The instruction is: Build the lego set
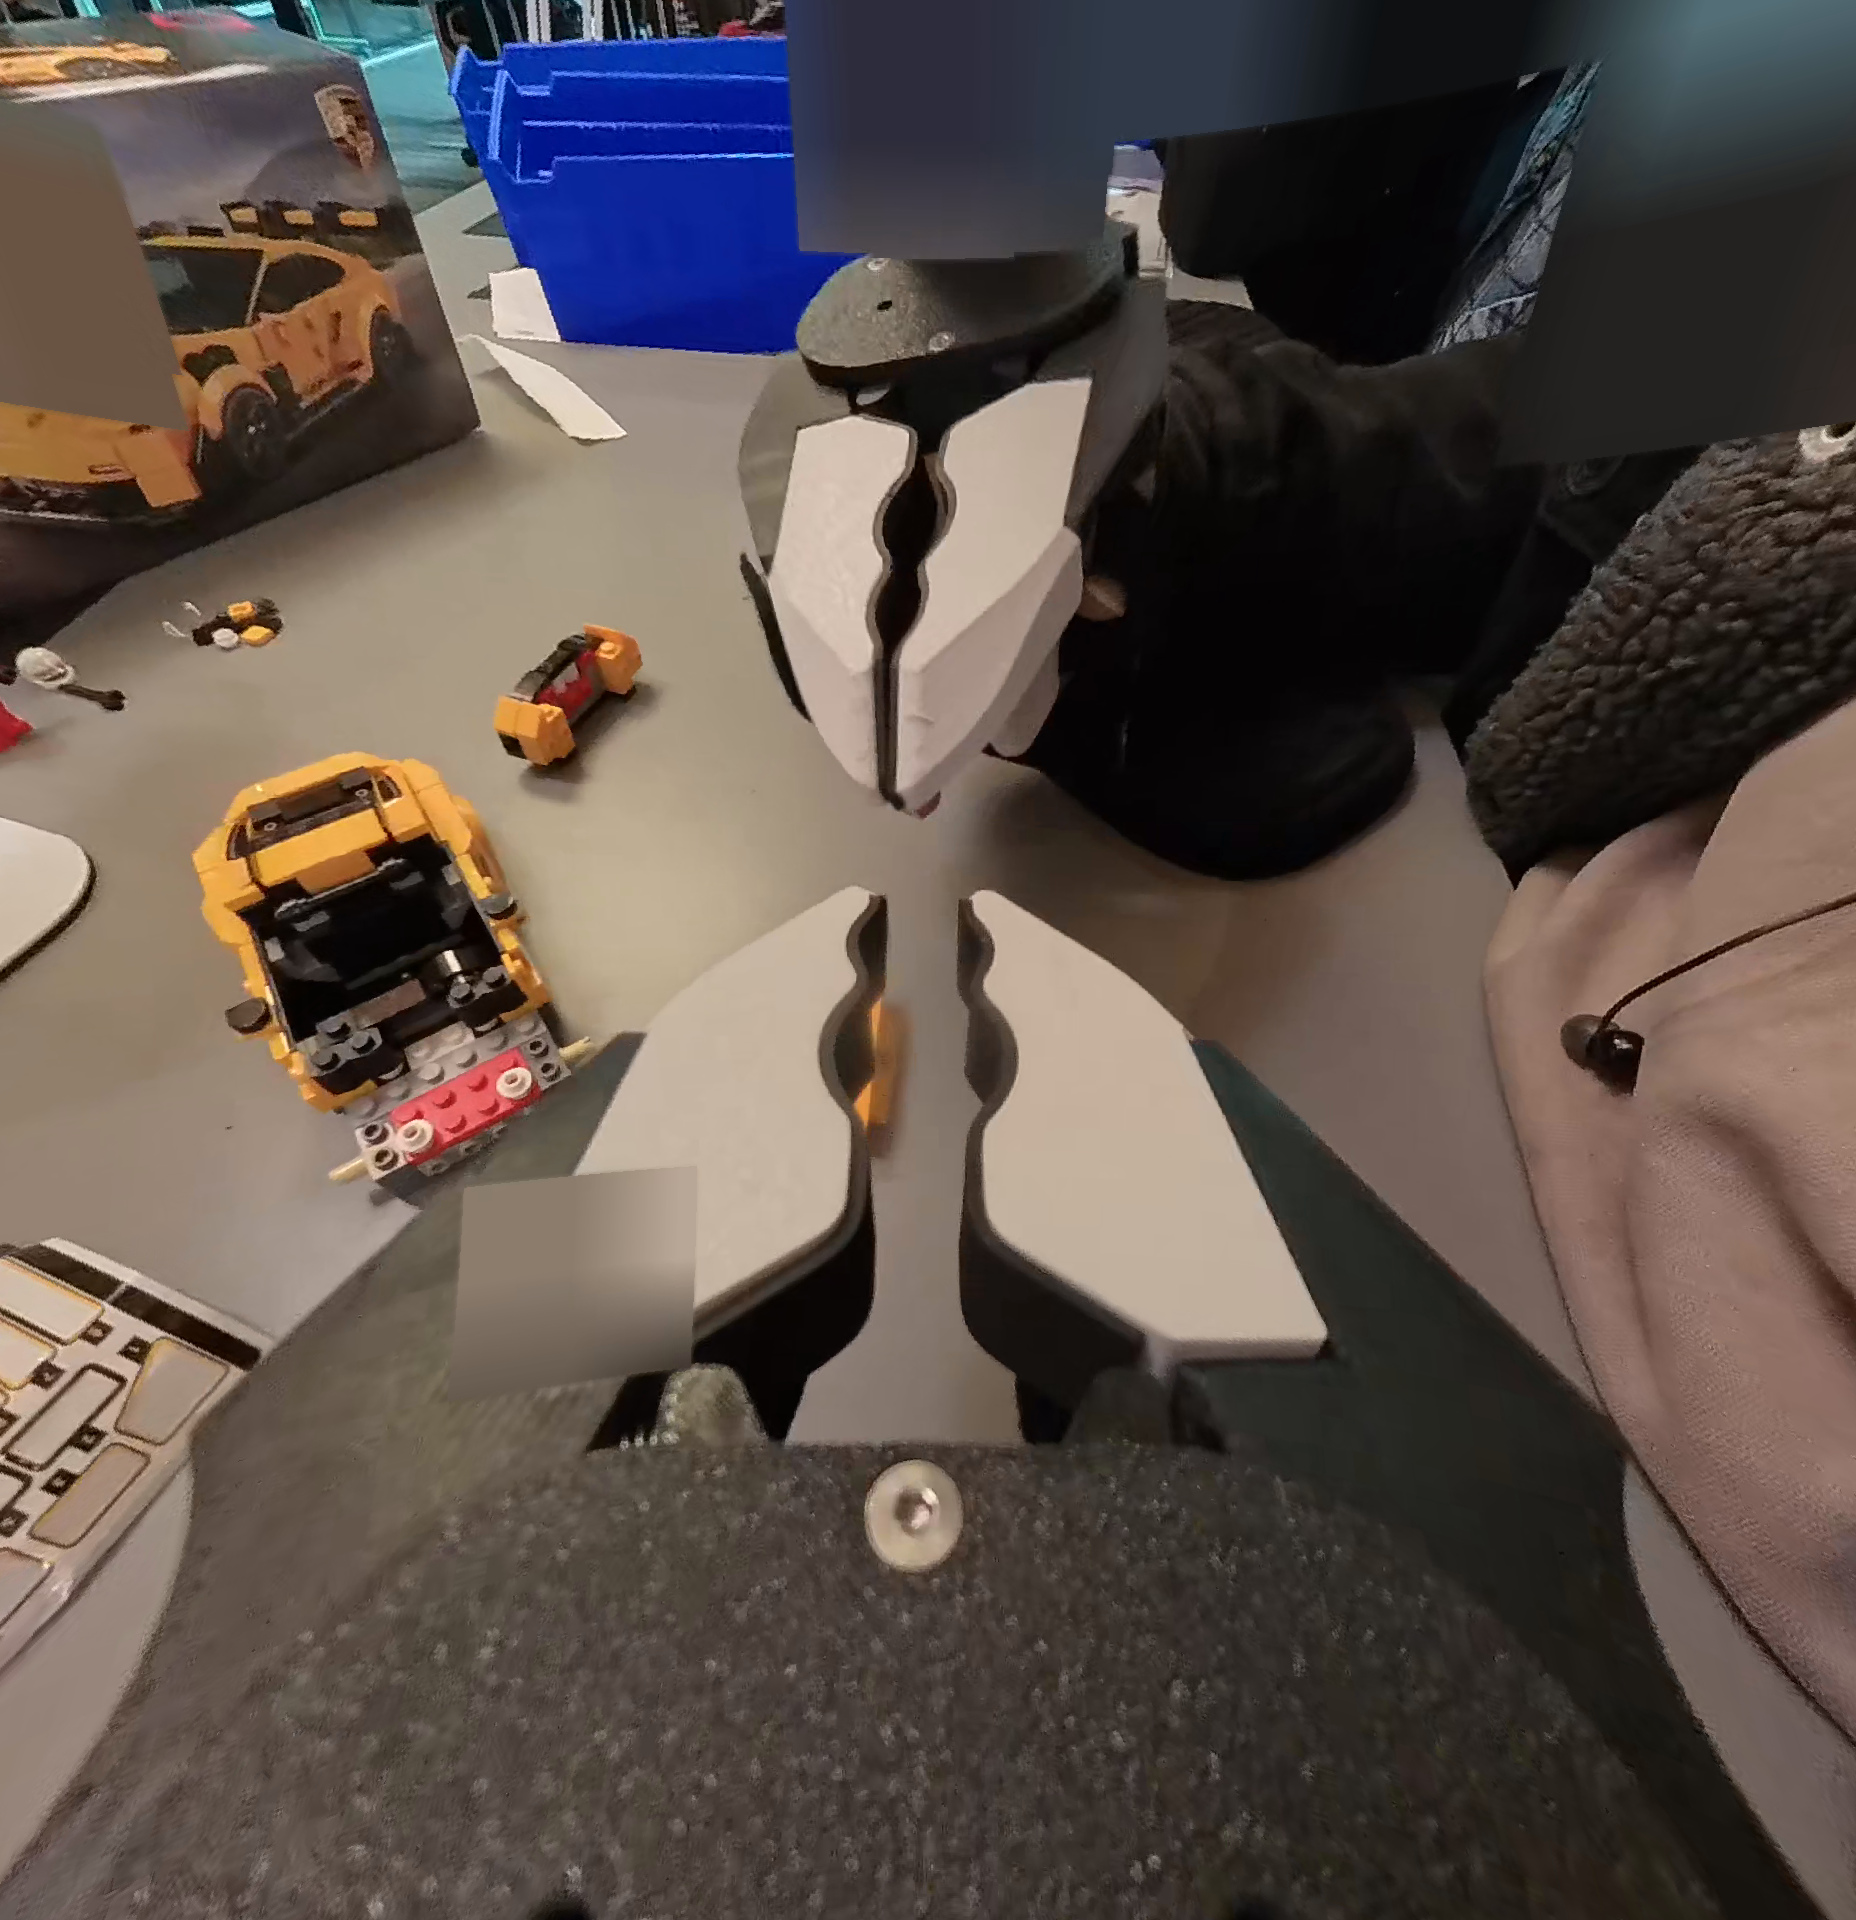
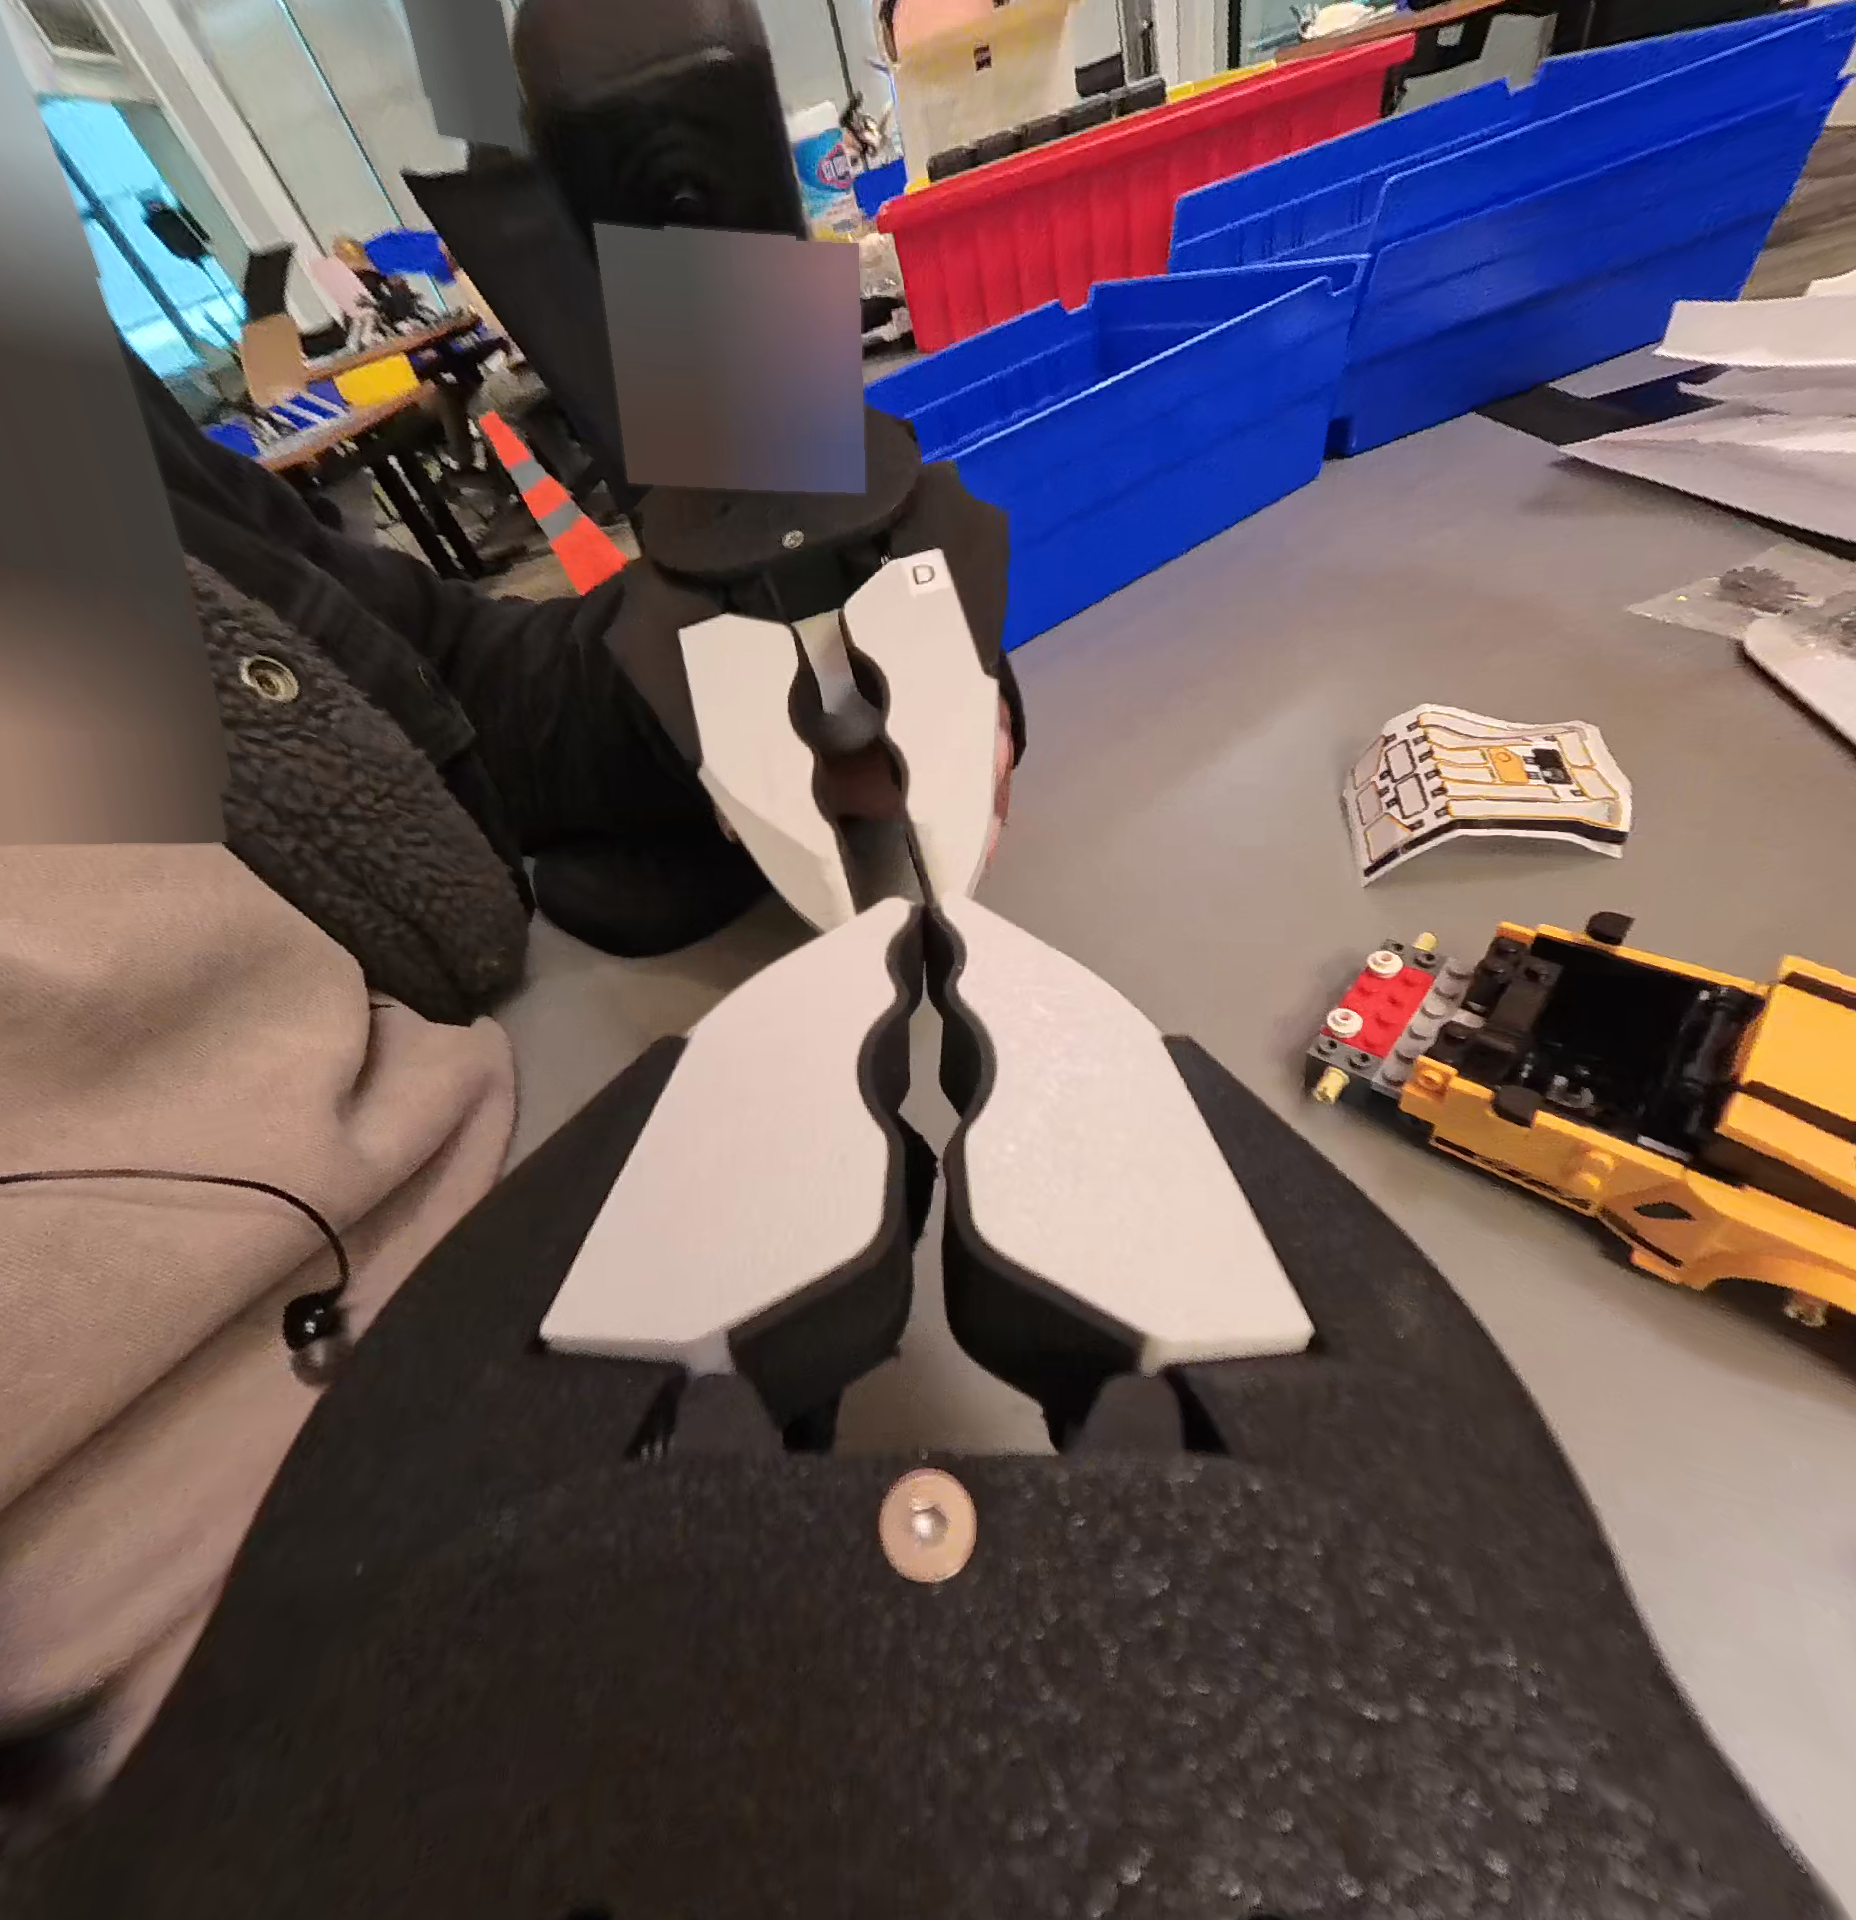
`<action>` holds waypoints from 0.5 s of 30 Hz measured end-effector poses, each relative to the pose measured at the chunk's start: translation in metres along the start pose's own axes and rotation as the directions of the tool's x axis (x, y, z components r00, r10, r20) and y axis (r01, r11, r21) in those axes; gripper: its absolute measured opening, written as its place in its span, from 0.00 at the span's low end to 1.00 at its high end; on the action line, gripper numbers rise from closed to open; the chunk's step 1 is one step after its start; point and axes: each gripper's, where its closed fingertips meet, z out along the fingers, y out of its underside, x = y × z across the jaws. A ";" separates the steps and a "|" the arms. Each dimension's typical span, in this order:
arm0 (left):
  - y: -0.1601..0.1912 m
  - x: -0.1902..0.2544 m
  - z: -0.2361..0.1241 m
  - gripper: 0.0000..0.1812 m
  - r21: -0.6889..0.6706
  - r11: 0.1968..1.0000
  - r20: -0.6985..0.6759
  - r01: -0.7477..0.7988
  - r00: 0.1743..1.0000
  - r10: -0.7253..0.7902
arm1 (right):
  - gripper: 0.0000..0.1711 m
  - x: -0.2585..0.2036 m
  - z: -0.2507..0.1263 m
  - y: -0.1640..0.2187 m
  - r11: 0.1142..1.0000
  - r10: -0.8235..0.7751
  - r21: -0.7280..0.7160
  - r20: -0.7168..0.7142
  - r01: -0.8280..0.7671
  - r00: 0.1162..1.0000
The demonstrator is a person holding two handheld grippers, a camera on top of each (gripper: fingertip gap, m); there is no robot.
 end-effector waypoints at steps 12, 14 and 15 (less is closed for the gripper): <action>0.001 0.003 0.002 0.07 -0.013 1.000 0.003 -0.022 1.000 0.022 | 0.04 0.001 0.010 0.015 0.988 -0.125 -0.103 -0.065 0.118 0.990; 0.001 0.004 0.003 0.06 -0.017 1.000 0.004 -0.022 1.000 0.022 | 0.03 0.001 0.010 0.015 0.986 -0.138 -0.105 -0.072 0.130 0.988; 0.002 0.003 0.003 0.07 -0.022 1.000 0.005 -0.020 1.000 0.020 | 0.02 0.001 0.010 0.015 0.985 -0.144 -0.105 -0.074 0.136 0.987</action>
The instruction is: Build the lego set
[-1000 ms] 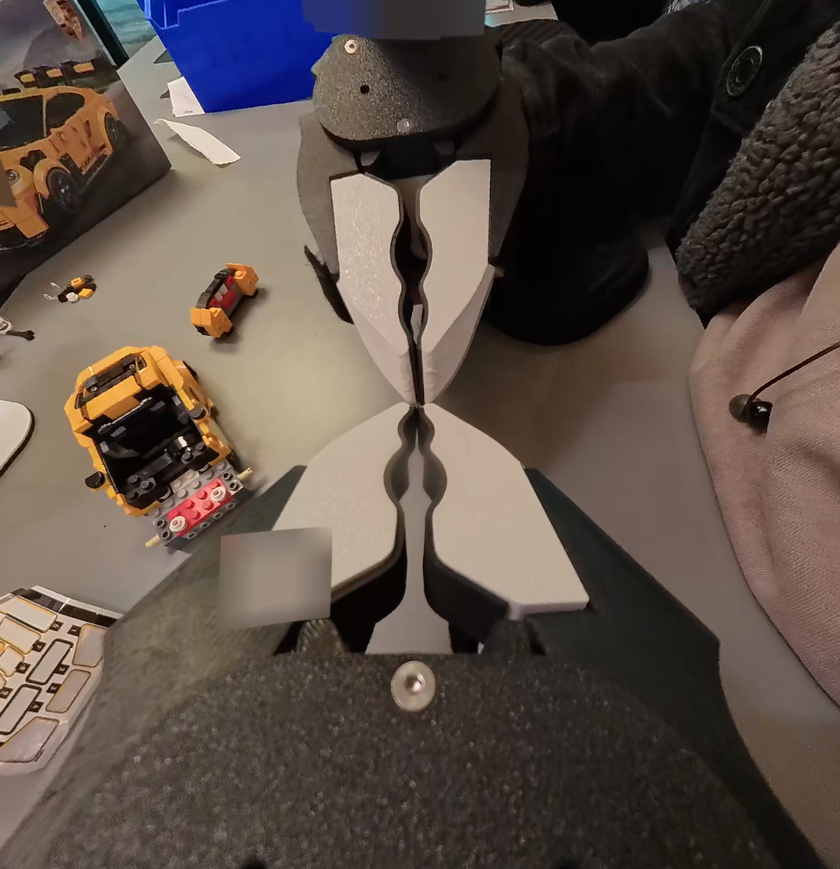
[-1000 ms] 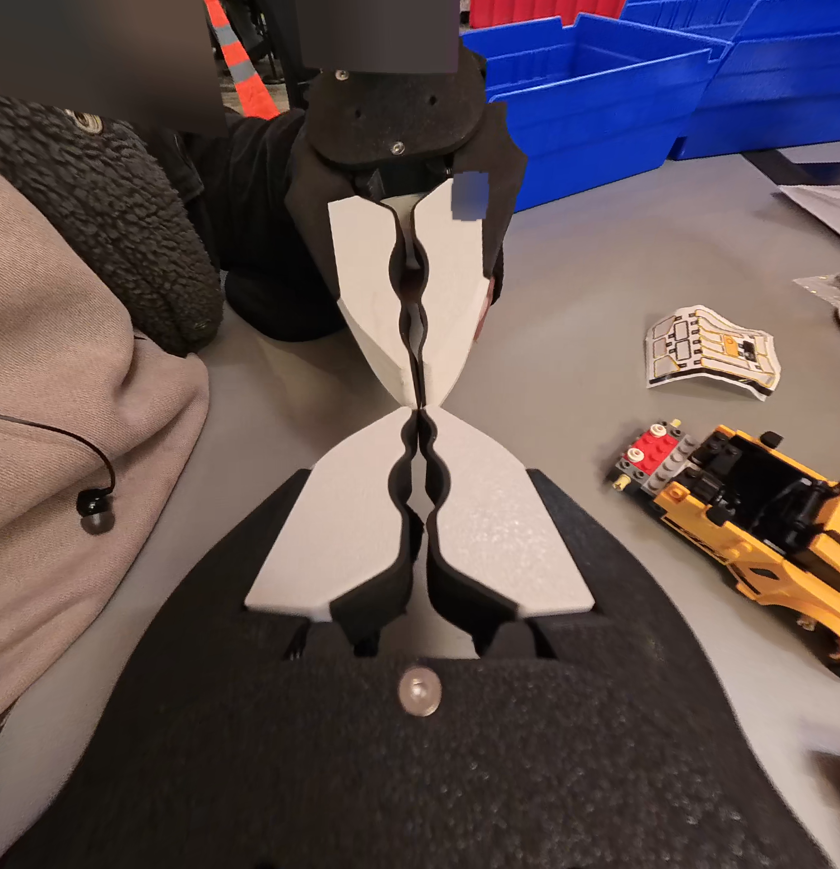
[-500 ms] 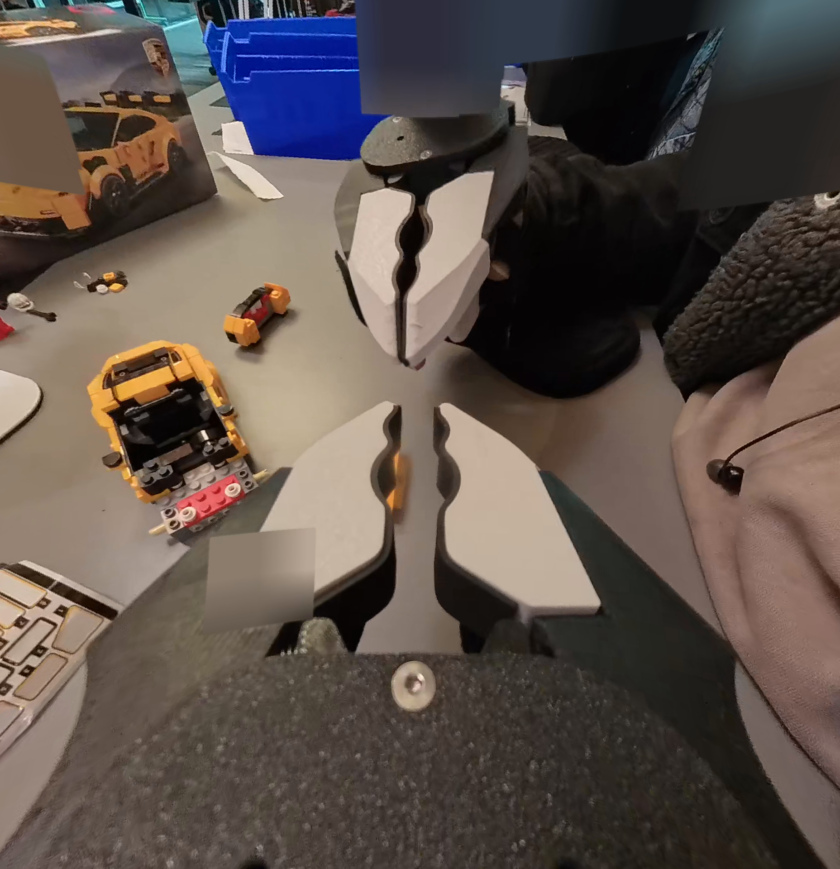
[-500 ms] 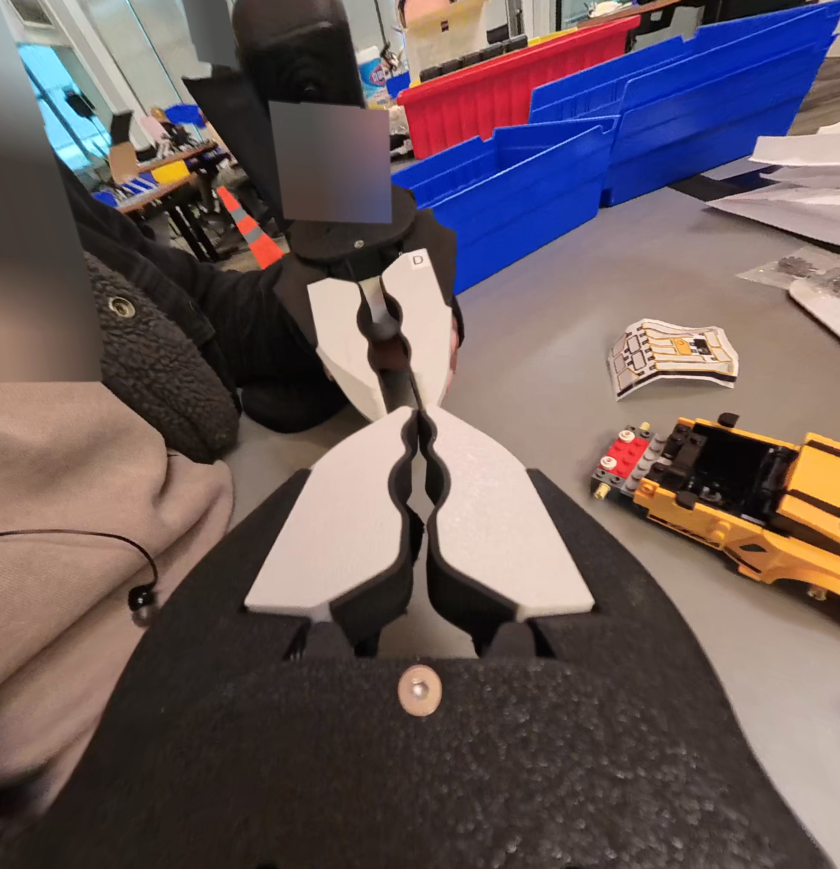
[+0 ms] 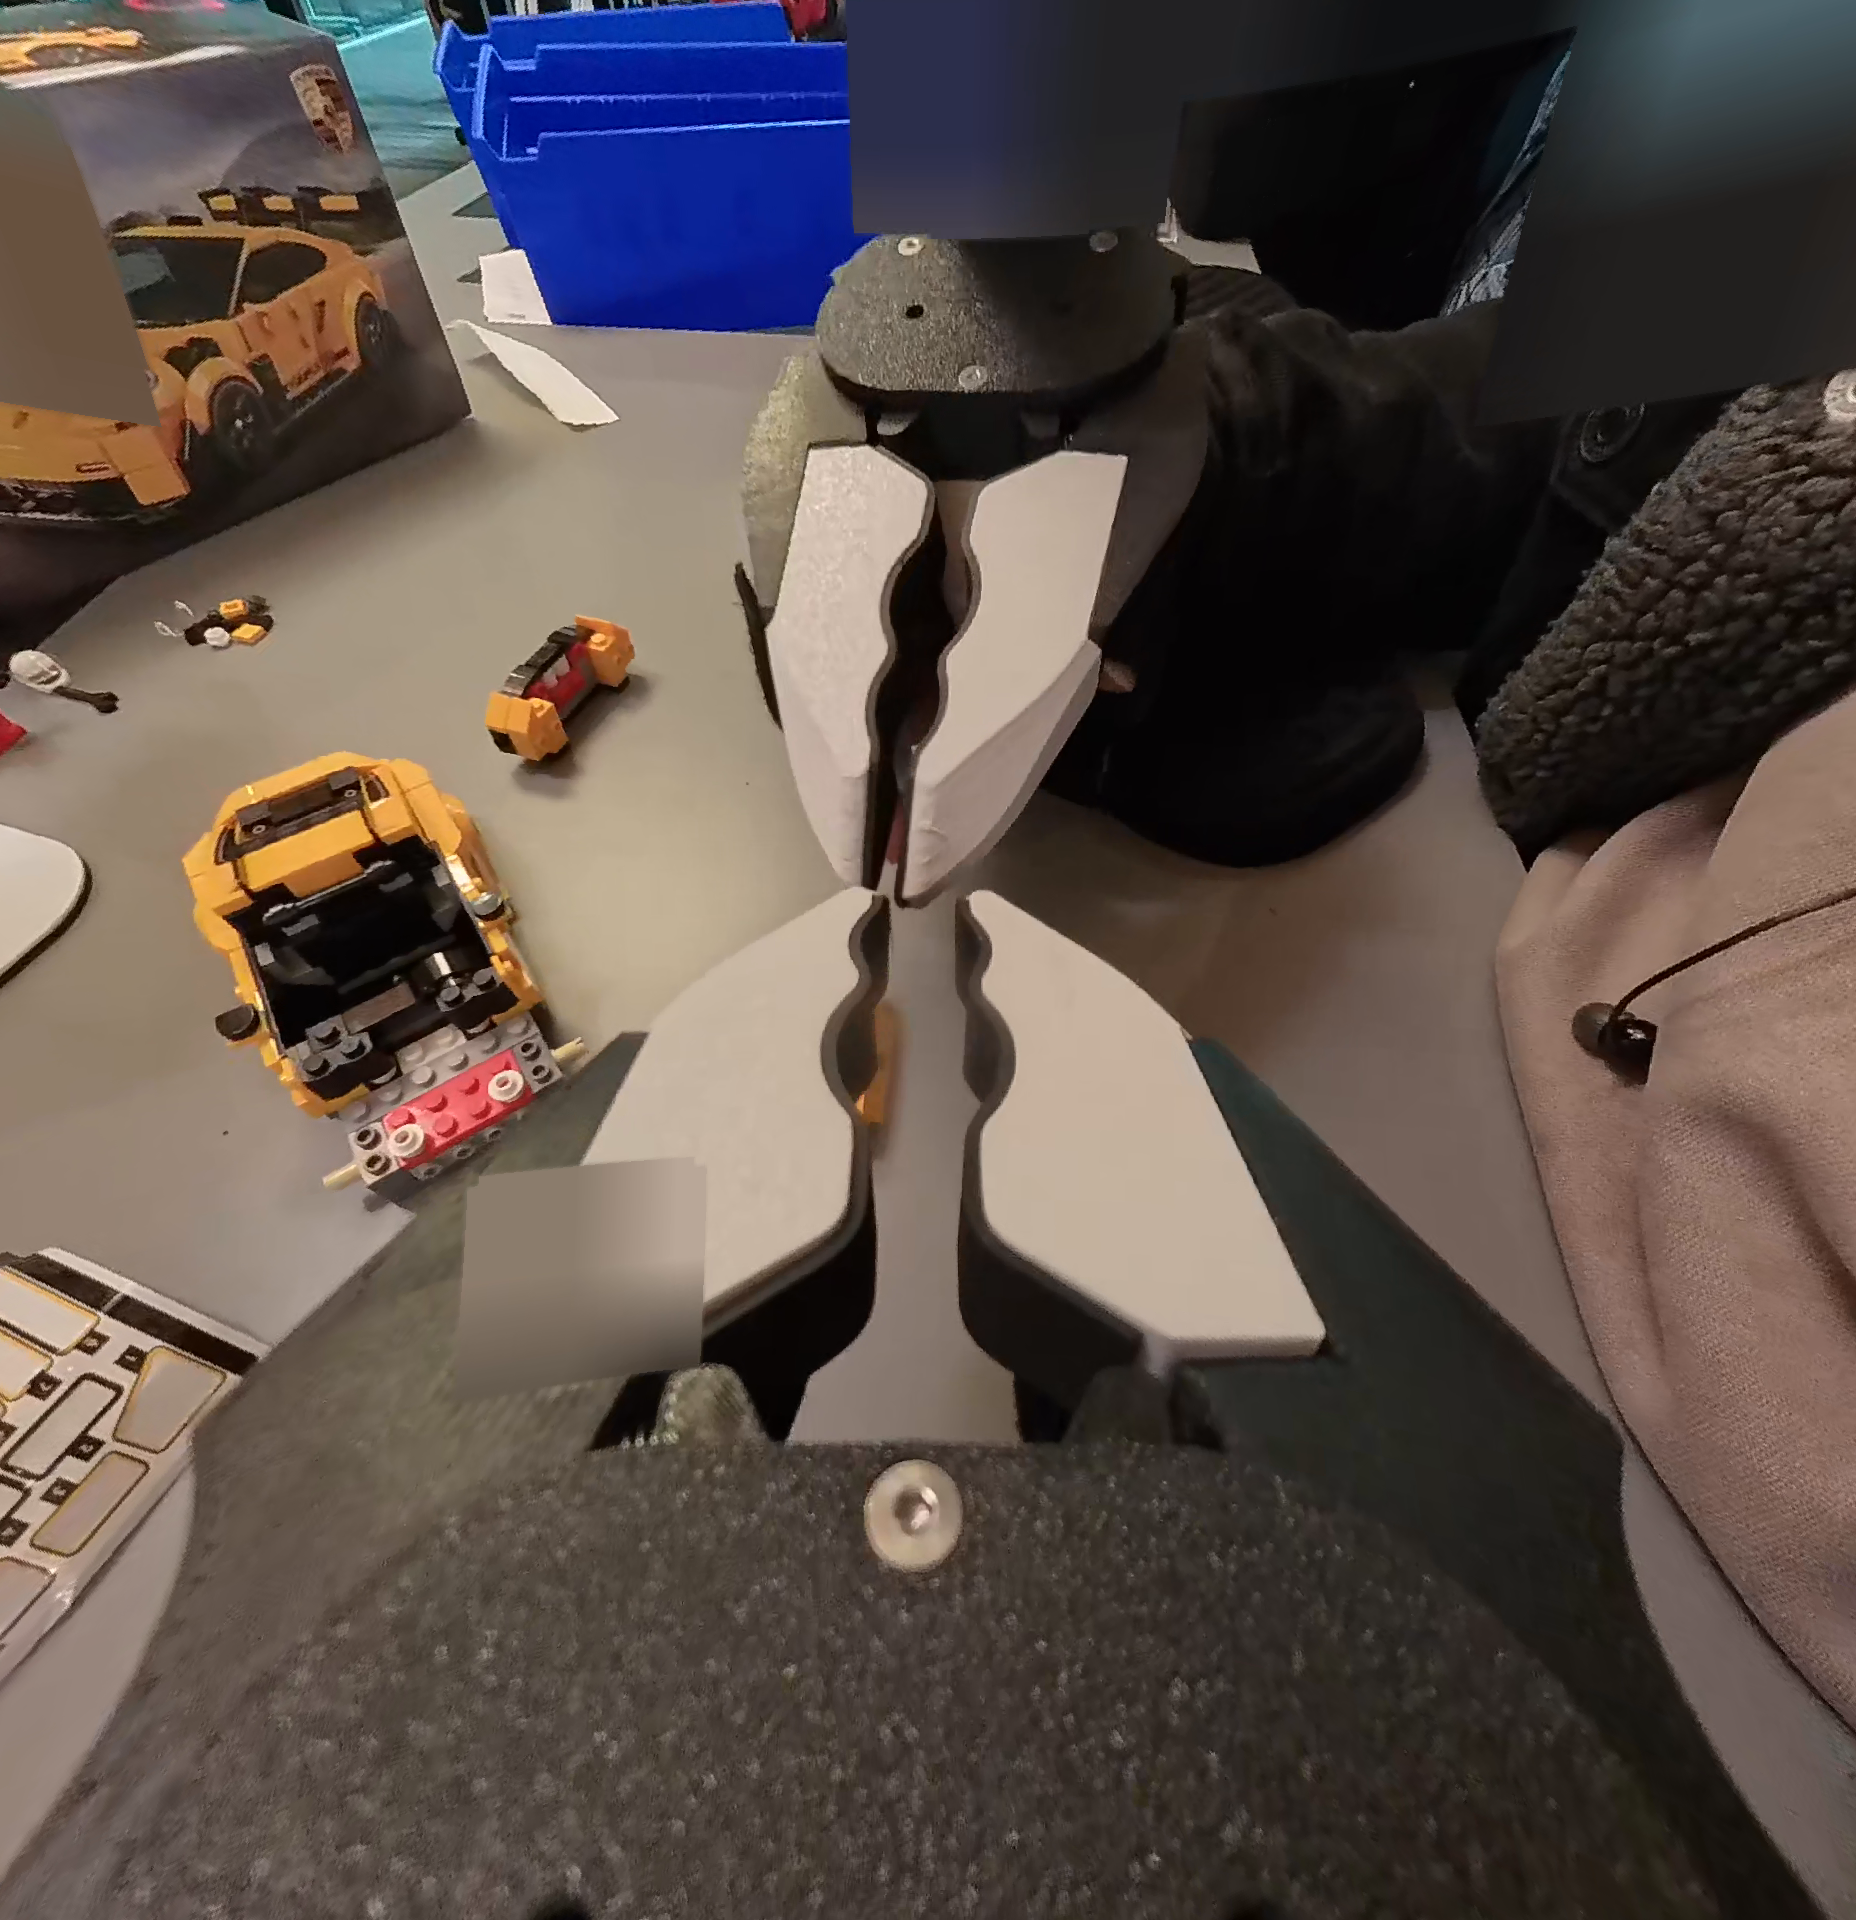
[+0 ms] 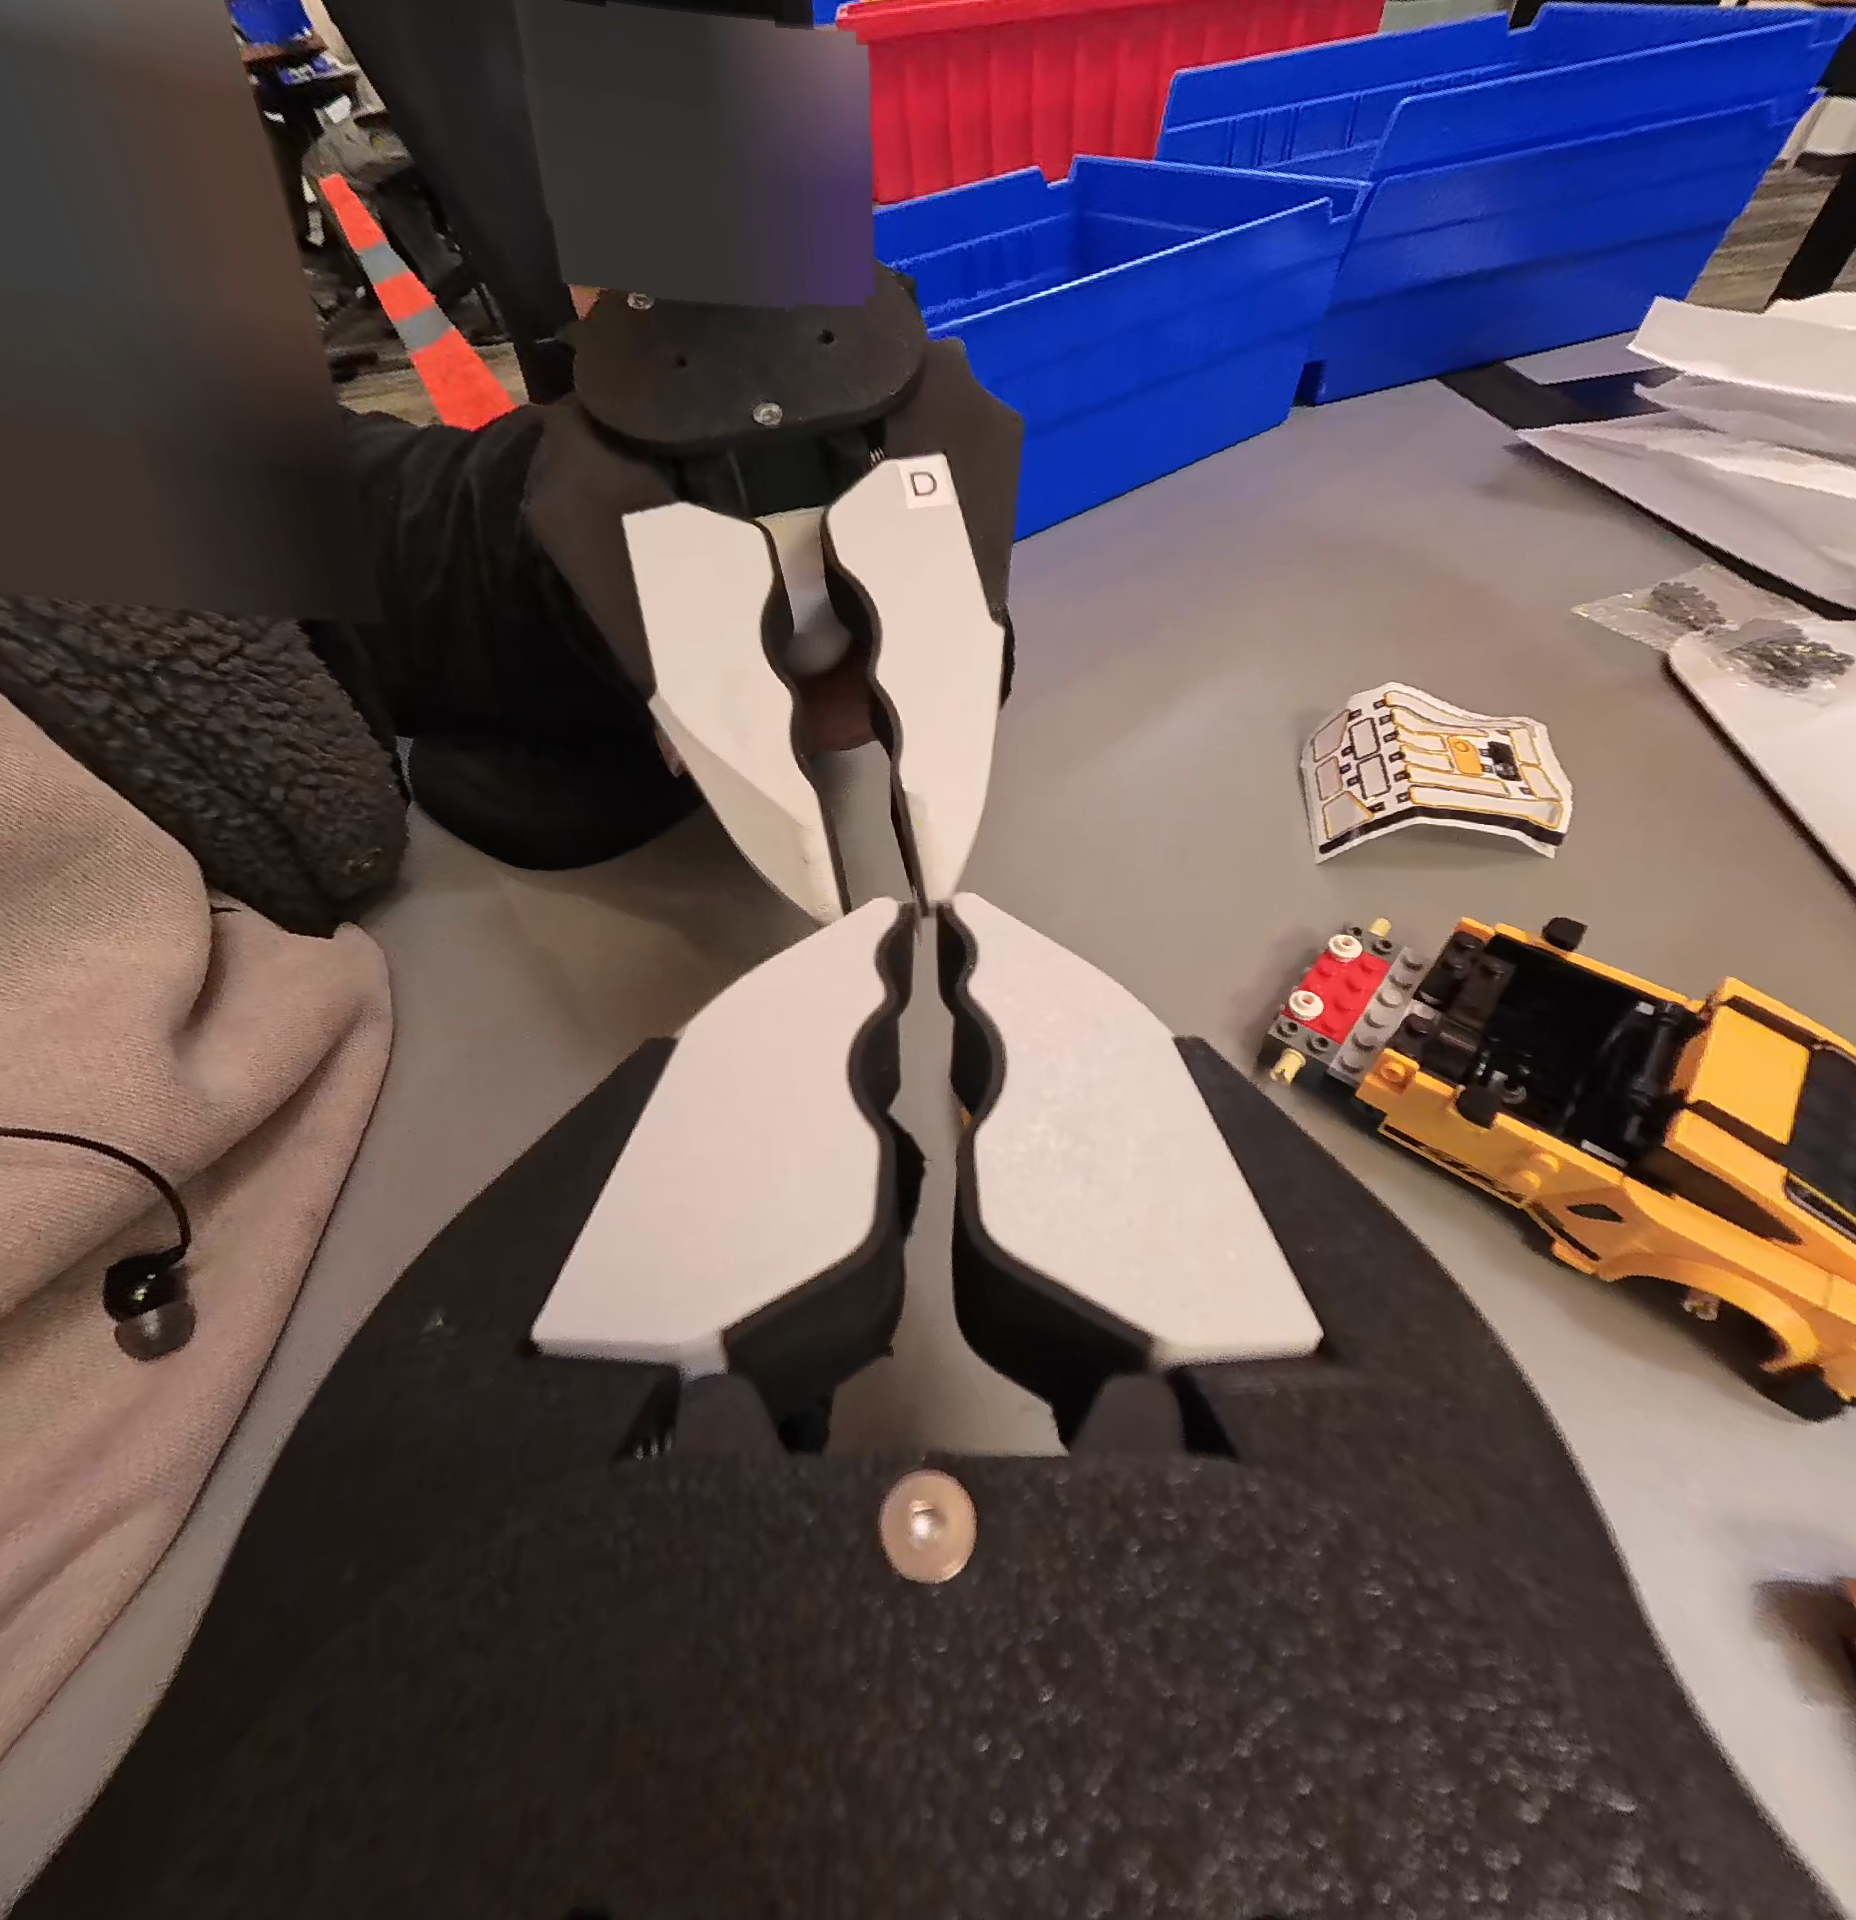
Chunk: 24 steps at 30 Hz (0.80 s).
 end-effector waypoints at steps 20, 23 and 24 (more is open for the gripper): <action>-0.011 -0.004 -0.004 0.09 0.066 0.997 0.021 0.043 0.999 -0.044 | 0.00 0.000 -0.001 -0.010 0.994 0.086 0.058 0.029 -0.088 0.996; -0.015 -0.003 -0.005 0.11 0.092 0.993 -0.001 0.078 0.997 -0.078 | 0.00 -0.001 -0.002 -0.011 0.993 0.097 0.068 0.044 -0.100 0.994; -0.017 -0.002 -0.005 0.12 0.106 0.990 -0.017 0.097 0.995 -0.096 | 0.00 -0.002 -0.003 -0.012 0.992 0.100 0.073 0.050 -0.103 0.994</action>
